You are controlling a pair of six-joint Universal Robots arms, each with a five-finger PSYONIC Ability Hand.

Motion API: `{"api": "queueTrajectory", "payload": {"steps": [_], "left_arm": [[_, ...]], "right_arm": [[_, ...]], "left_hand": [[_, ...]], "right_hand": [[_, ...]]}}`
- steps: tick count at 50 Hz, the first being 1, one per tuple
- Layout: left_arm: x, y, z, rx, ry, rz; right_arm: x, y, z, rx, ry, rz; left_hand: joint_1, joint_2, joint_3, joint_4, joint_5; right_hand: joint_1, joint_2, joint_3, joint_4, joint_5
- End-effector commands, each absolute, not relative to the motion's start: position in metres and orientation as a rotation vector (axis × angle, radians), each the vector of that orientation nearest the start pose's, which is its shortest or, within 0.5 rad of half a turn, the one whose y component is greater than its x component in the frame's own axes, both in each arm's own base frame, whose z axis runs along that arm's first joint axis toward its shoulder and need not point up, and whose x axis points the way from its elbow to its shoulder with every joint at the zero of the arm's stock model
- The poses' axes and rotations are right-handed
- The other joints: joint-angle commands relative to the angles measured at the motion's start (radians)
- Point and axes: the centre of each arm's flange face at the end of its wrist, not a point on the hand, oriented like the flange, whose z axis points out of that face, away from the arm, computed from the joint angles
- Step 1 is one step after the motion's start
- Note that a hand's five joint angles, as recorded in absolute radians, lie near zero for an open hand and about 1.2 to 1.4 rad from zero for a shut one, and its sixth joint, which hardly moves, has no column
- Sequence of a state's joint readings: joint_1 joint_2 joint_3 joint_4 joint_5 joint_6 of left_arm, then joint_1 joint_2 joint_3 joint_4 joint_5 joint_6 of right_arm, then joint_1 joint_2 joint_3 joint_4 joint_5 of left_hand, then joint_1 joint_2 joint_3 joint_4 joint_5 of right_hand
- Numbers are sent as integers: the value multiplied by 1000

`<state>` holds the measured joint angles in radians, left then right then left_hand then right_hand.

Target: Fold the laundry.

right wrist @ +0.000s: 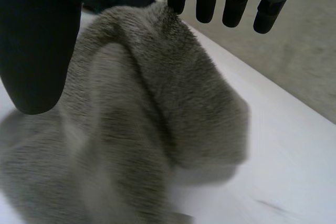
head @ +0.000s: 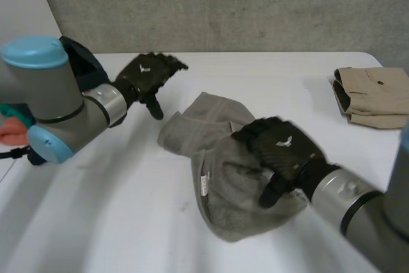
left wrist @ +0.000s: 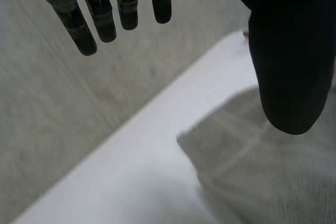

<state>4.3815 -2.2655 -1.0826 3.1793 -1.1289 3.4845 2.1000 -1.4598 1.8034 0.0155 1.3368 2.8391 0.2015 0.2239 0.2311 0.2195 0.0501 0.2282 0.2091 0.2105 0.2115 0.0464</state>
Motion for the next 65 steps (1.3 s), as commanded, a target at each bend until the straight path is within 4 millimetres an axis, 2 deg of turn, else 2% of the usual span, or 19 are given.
{"api": "queueTrajectory", "payload": {"steps": [1,9,13,18,21,24,26,29,30,34,37,44,49,50,51,53,57,60,65], "left_arm": [[-315,-361,146,1489,2361,-2036],[-335,-347,120,1596,2410,-1950],[-342,-344,117,1611,2411,-1939],[-343,-348,117,1555,2382,-1931],[-341,-350,118,1508,2336,-1907],[-335,-356,124,1442,2261,-1880],[-333,-357,131,1401,2224,-1867],[-324,-356,173,1284,2148,-1918],[-319,-350,197,1245,2114,-1961],[-307,-322,243,1203,2070,-2050],[-299,-295,263,1197,2046,-2097],[-293,-242,250,1299,2056,-2094],[-294,-225,207,1361,2102,-2032],[-296,-223,202,1376,2109,-2023],[-298,-221,194,1395,2121,-2007],[-306,-212,179,1447,2161,-1972],[-313,-204,174,1491,2165,-1956],[-312,-201,178,1494,2160,-1963],[-305,-197,215,1433,2106,-2061]], "right_arm": [[294,-147,181,-1184,2007,-1660],[302,-143,154,-1318,1982,-1742],[303,-147,148,-1355,1970,-1773],[303,-156,151,-1326,1969,-1815],[303,-159,160,-1319,1955,-1848],[302,-162,178,-1283,1924,-1903],[294,-172,205,-1222,1909,-1992],[273,-198,237,-1142,1965,-2083],[268,-205,243,-1123,1985,-2101],[248,-240,277,-1045,2025,-2164],[235,-266,298,-1001,2030,-2192],[240,-333,270,-948,2115,-2109],[250,-366,229,-957,2164,-2036],[252,-371,222,-957,2176,-2026],[254,-379,210,-963,2192,-2013],[255,-385,204,-963,2215,-2017],[250,-386,205,-905,2294,-2053],[255,-365,217,-920,2301,-2065],[249,-319,242,-907,2287,-2064]], "left_hand": [[38,16,9,20,15],[279,256,249,261,255],[622,599,592,604,599],[1180,1157,1150,1162,1157],[1195,1172,1165,1177,1172],[1195,1172,1165,1177,1172],[1195,1172,1165,1177,1172],[1195,1172,1165,1177,1172],[1195,1172,1165,1177,1172],[1195,1172,1165,1177,1172],[1195,1172,1165,1177,1172],[1195,1172,1165,1177,1172],[1195,1172,1165,1177,1172],[1195,1172,1165,1177,1172],[1195,1172,1165,1177,1172],[1195,1172,1165,1177,1172],[888,866,858,870,865],[357,334,327,339,333],[209,187,180,191,186]], "right_hand": [[-54,-35,-36,-37,-46],[83,102,100,99,90],[408,427,426,425,415],[1166,1185,1184,1183,1173],[1168,1187,1186,1185,1175],[1168,1187,1186,1185,1175],[1168,1187,1186,1185,1175],[1168,1187,1186,1185,1175],[1168,1187,1186,1185,1175],[1168,1187,1186,1185,1175],[1168,1187,1186,1185,1175],[1168,1187,1186,1185,1175],[1168,1187,1186,1185,1175],[1094,1113,1111,1110,1101],[526,545,544,543,533],[-20,-1,-3,-4,-13],[-54,-35,-36,-37,-46],[-54,-35,-36,-37,-46],[-54,-35,-36,-37,-46]]}}
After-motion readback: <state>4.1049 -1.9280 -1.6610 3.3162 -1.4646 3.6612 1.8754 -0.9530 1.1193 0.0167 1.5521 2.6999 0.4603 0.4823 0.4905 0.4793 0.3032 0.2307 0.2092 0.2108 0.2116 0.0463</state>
